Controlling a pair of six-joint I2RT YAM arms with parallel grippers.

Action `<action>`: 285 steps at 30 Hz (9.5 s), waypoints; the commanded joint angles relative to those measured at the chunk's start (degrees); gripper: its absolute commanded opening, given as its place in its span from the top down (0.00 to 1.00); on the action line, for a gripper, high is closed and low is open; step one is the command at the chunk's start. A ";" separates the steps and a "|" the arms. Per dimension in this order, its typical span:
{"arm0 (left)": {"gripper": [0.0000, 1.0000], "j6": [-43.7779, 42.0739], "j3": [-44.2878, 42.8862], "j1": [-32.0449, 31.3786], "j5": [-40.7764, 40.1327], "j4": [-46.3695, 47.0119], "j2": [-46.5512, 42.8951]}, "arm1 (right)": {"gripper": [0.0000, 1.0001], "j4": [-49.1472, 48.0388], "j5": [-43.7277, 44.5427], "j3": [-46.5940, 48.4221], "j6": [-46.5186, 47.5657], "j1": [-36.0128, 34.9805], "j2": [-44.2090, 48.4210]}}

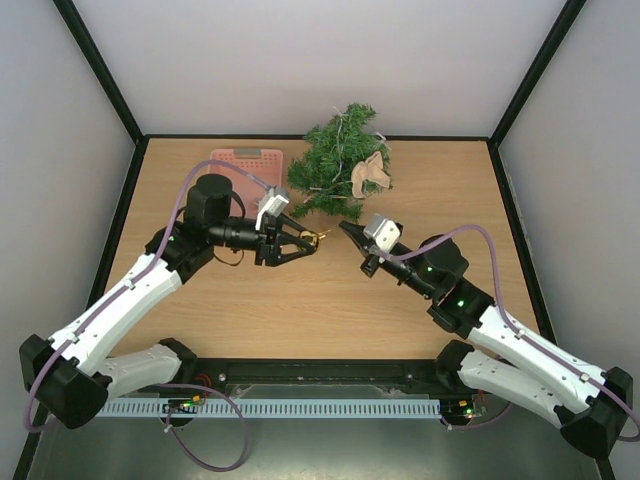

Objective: Decorate the small christmas tree
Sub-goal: Hang the decoration item on the Christmas tree.

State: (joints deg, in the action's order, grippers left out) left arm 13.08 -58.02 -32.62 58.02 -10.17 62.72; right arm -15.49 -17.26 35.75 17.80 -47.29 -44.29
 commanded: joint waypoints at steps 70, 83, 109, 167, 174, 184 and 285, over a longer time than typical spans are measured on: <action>0.75 4.69 -36.77 7.31 -4.36 22.73 31.87 | 0.98 -10.02 12.73 31.97 13.82 14.32 -23.51; 0.75 6.20 -36.90 7.05 -3.67 24.48 32.82 | 0.85 4.51 19.05 36.42 -8.30 14.42 -21.98; 0.77 9.77 -36.41 7.06 -2.83 27.10 31.60 | 0.61 -12.81 -20.68 26.21 -13.35 29.71 -23.20; 0.79 11.00 -33.67 6.43 -2.47 29.60 31.70 | 0.98 -15.20 -19.28 29.53 -20.65 28.25 -26.97; 0.79 10.85 -33.40 6.43 -2.55 29.42 31.42 | 0.98 -14.91 -18.57 29.49 -20.87 28.23 -26.29; 0.79 11.24 -33.41 6.43 -3.70 29.16 31.56 | 0.98 -10.73 -16.98 31.49 -20.74 28.22 -26.76; 0.00 -2.28 -9.49 11.44 -26.37 7.93 10.81 | 0.02 12.74 5.06 11.06 -46.43 28.30 0.79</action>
State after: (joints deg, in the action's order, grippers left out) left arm 15.75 -70.83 -23.05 39.05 4.60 76.90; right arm -5.96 -16.36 51.83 -17.45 -18.81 -47.81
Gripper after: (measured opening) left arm 0.991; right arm 0.984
